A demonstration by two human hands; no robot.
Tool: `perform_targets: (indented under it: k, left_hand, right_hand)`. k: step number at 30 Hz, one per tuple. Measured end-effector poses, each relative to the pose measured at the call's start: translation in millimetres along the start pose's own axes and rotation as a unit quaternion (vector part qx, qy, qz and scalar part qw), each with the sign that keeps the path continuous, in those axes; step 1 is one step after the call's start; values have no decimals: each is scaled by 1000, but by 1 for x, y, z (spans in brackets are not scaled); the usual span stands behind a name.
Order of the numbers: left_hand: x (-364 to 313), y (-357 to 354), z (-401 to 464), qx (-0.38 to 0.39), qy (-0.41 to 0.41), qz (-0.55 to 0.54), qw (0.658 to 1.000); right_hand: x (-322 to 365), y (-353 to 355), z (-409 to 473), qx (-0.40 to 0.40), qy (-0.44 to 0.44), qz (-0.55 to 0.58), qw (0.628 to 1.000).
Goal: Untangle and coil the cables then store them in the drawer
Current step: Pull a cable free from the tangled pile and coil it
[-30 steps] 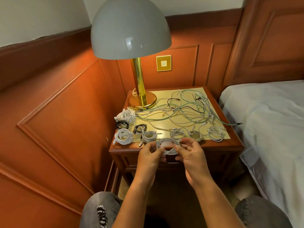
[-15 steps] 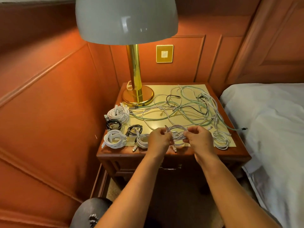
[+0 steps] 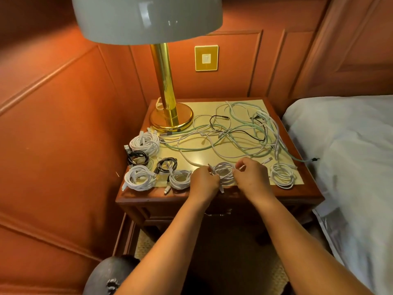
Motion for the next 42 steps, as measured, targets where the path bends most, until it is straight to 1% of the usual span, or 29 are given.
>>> perform_targets:
  k: [3,7,11,15,17,19,20,22,24,27,31,33,37,39,41,42]
  left_hand:
    - [-5,0,-3,-2,-4,34,999]
    - [-8,2,-7,-14,-11,51,999]
    - [-9,-1,-18,-20,-21,74,997]
    - [-17,-1,-33,-52,-45,117,991]
    - [-26,-1,-43,-83,-72,131,985]
    - [-43,-10,-54,-103,-129,137,977]
    - [-54,-18,-59,-99,-157,138,973]
    - [-73,-46,-64,-57,-203,142,967]
    - [-85,-77,-64,-9,-219,149,964]
    - [-92,-111,-59,30,-196,167,966]
    - [-91,-129,-55,44,-186,178,965]
    - [-89,-131,-53,45,-179,164,969]
    - [-83,-133,-52,47,-157,114,980]
    - [-73,-134,-53,56,-113,68,990]
    - [-57,-139,-56,97,-44,-50,993]
    - [-50,-144,-61,126,-4,-128,984]
  right_hand:
    - [0,3,-3,6,0,-14,1000]
    - [-1,10,-12,8,3,2,1000]
    - [-14,28,-28,-21,6,41,999]
    - [-46,57,-44,-66,-24,92,993]
    - [-66,73,-48,-87,-54,106,989]
    - [-86,87,-46,-115,-94,99,984]
    - [-95,92,-42,-123,-115,88,982]
    - [-108,96,-30,-119,-153,60,979]
    - [-114,94,-19,-99,-173,30,980]
    - [-112,91,-9,-76,-186,-19,979]
    - [-111,84,2,-43,-173,-77,981]
    - [-114,83,2,-41,-171,-71,982]
    - [-126,90,-10,-67,-169,20,983]
    - [-136,93,-23,-85,-164,95,978]
    - [-144,92,-45,-95,-168,189,963]
    - [-145,91,-59,-97,-168,227,954]
Point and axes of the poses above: each hand's wrist, its own z-axis towards the middle knuckle, its own y-axis out of the back of the hand, x = y × z, the point moved 8 cm from there along z, towards the middle knuckle, and after that the axes turned 11 degrees about x, right-handed, at the moved point
